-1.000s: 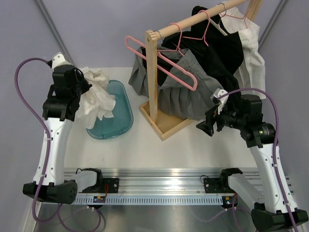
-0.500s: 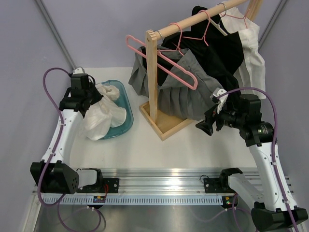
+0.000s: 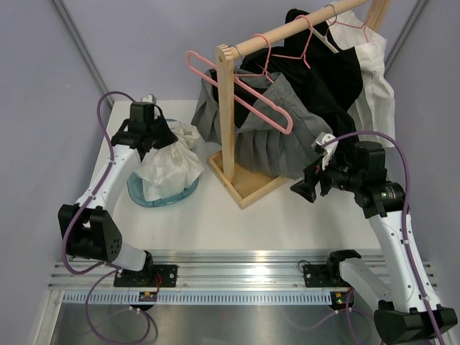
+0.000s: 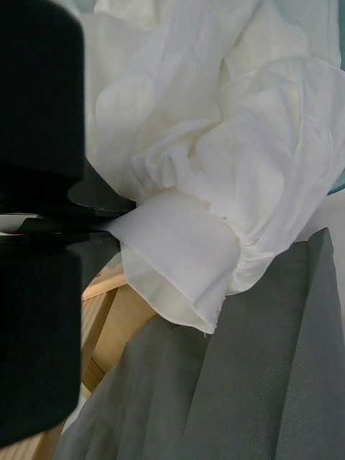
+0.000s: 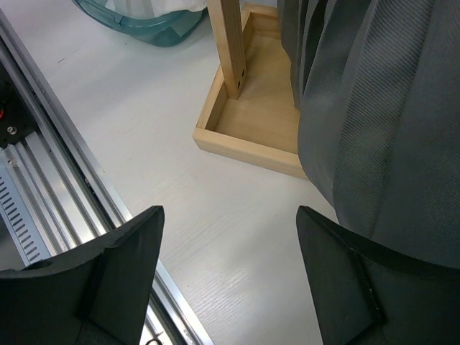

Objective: Remove the skirt from the hanger

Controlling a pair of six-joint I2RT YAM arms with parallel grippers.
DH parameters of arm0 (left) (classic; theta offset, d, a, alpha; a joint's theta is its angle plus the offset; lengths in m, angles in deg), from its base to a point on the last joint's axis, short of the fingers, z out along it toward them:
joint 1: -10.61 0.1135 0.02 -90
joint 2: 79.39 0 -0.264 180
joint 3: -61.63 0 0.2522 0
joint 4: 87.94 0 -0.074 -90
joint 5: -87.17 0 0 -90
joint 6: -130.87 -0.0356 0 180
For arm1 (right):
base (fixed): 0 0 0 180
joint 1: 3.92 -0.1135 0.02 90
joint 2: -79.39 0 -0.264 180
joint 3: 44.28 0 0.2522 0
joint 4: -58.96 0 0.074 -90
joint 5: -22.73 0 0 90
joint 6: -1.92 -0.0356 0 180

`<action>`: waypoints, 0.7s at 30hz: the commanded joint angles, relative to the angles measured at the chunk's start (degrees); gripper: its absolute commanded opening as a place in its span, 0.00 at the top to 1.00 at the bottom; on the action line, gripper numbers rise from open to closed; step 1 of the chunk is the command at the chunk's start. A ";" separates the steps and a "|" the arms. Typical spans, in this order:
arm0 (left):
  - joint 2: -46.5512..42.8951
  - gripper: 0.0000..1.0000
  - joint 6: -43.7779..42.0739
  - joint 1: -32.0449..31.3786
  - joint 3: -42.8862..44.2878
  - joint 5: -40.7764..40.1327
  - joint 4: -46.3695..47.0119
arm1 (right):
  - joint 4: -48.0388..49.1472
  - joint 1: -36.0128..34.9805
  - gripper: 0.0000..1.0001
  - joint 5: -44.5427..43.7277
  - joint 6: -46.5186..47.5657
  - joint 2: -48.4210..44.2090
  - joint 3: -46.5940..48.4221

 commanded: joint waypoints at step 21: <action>-2.45 1.00 -3.41 4.18 -14.64 -11.90 3.17 | -0.69 0.39 0.18 1.49 0.84 1.09 2.77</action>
